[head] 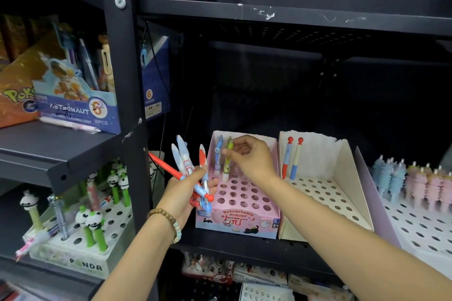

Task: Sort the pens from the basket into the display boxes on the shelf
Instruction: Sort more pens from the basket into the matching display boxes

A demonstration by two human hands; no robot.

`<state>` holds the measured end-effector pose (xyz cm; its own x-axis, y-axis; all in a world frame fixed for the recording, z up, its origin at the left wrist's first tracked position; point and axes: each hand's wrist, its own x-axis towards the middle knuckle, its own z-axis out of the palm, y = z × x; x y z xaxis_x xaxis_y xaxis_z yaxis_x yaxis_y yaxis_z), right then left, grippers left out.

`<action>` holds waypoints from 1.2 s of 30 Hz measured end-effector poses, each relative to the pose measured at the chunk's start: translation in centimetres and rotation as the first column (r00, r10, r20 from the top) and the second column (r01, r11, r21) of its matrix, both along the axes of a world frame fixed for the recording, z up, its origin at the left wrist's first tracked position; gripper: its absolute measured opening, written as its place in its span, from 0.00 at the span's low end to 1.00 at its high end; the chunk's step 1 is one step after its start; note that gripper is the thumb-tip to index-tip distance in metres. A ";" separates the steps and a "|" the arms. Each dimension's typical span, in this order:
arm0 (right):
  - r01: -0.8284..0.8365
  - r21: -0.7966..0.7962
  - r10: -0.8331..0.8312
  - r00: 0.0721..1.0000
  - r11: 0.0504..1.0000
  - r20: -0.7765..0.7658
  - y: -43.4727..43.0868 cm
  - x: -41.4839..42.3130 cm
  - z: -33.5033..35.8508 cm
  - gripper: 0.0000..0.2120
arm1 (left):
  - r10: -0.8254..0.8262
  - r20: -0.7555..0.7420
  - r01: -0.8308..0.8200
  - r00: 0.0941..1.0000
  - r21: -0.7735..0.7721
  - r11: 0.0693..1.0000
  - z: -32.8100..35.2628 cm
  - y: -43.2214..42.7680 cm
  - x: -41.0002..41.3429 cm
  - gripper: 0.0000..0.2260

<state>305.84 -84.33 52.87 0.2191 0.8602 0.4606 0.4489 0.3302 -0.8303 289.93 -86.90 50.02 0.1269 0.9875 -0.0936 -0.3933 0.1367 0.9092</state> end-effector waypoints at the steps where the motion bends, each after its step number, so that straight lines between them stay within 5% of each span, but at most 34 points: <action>1: 0.007 0.002 -0.007 1.000 1.000 -0.012 -0.1 -0.3 -0.3 0.09 | 0.005 -0.003 -0.005 1.000 -0.003 1.000 0.0 0.0 0.0 0.07; 10: 0.028 -0.065 -0.032 0.998 0.997 -0.058 -3.5 -0.6 0.3 0.13 | 0.001 0.050 -0.001 0.999 0.000 1.000 0.6 0.0 0.3 0.07; 16: -0.357 -0.394 0.279 0.929 0.847 -0.241 -8.8 0.9 0.8 0.13 | 0.000 0.123 -0.002 0.992 0.024 1.000 1.8 -0.7 3.3 0.08; 22: -0.294 -0.145 0.224 0.903 0.945 -0.367 -9.2 3.6 2.0 0.08 | 0.020 0.134 -0.026 0.991 0.041 0.999 1.9 -0.9 4.2 0.09; 25: -0.291 -0.067 0.244 0.888 0.954 -0.389 -8.3 4.1 2.9 0.05 | 0.120 -0.033 -0.118 0.992 0.047 0.992 1.4 -0.4 2.2 0.07; 30: -0.269 -0.060 0.247 0.938 0.961 -0.241 -5.7 2.6 4.8 0.09 | 0.174 -0.273 -0.161 0.946 0.069 0.985 0.1 0.3 -0.8 0.13; 36: -0.242 -0.224 0.262 0.963 0.944 0.063 -2.0 0.4 5.0 0.10 | 0.121 -0.281 -0.124 0.952 0.008 0.992 -1.0 0.8 -1.1 0.12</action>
<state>306.21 -86.32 57.82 -0.0517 0.9618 0.2688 0.4510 0.2626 -0.8530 288.87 -86.09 49.01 -0.0277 0.9927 -0.1172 -0.1373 0.1123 0.9841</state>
